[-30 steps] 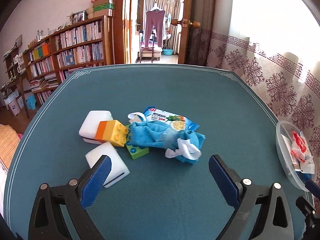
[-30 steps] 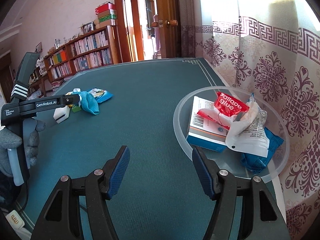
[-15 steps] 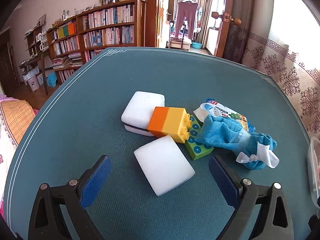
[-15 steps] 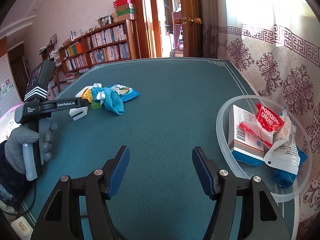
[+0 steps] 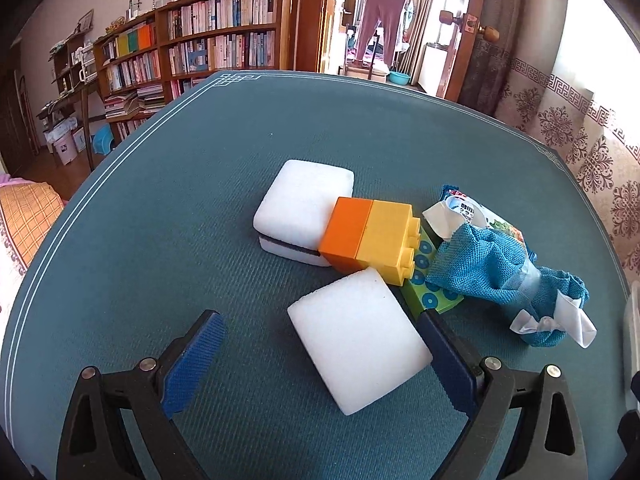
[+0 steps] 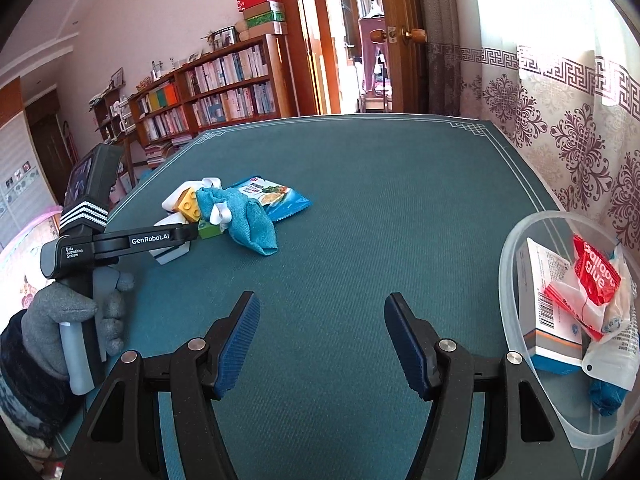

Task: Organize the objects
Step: 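Withdraw both grippers and move the left gripper toward the white sponge, then grasp the blue cloth with white bottle with the right gripper while the left grasps the white sponge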

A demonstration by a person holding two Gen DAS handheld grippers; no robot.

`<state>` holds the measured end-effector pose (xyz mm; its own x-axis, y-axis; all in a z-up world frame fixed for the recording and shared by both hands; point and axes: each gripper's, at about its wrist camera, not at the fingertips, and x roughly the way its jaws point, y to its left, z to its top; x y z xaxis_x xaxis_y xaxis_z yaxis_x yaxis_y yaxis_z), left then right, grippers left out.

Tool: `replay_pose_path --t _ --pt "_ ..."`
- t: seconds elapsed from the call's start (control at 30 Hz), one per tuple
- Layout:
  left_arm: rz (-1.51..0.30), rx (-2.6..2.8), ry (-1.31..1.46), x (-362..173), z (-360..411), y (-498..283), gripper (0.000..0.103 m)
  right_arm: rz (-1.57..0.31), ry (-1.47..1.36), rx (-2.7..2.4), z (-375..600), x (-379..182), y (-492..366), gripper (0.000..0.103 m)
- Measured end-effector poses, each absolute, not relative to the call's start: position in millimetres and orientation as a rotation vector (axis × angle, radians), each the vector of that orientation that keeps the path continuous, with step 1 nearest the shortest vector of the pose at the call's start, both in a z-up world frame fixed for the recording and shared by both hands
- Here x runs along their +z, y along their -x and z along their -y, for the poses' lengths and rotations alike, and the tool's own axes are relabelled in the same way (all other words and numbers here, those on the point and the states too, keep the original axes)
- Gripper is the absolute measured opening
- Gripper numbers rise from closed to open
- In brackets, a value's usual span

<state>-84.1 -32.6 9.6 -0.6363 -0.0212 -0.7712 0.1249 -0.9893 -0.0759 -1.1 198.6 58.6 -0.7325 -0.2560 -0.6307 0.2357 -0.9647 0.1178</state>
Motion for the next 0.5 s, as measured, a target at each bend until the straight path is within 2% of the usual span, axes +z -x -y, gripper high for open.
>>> replay_pose_path --t 0.1,0.17,0.23,0.27,0.5 --pt "-0.145 -2.783 -1.308 11 31 83 0.092 0.046 -0.987 -2.687 -191 59 8 0.066" --pt "-0.117 -2.814 -1.319 12 29 82 0.083 0.052 -0.987 -2.679 -187 60 14 0.066" --pt "-0.092 -2.850 -1.334 14 26 80 0.065 0.056 -0.983 -2.672 -183 61 19 0.066" --pt "-0.082 -2.869 -1.340 14 24 78 0.062 0.060 -0.983 -2.668 -181 62 22 0.066" --pt "-0.097 -2.955 -1.320 22 25 69 0.058 0.105 -0.984 -2.619 -167 65 47 0.066"
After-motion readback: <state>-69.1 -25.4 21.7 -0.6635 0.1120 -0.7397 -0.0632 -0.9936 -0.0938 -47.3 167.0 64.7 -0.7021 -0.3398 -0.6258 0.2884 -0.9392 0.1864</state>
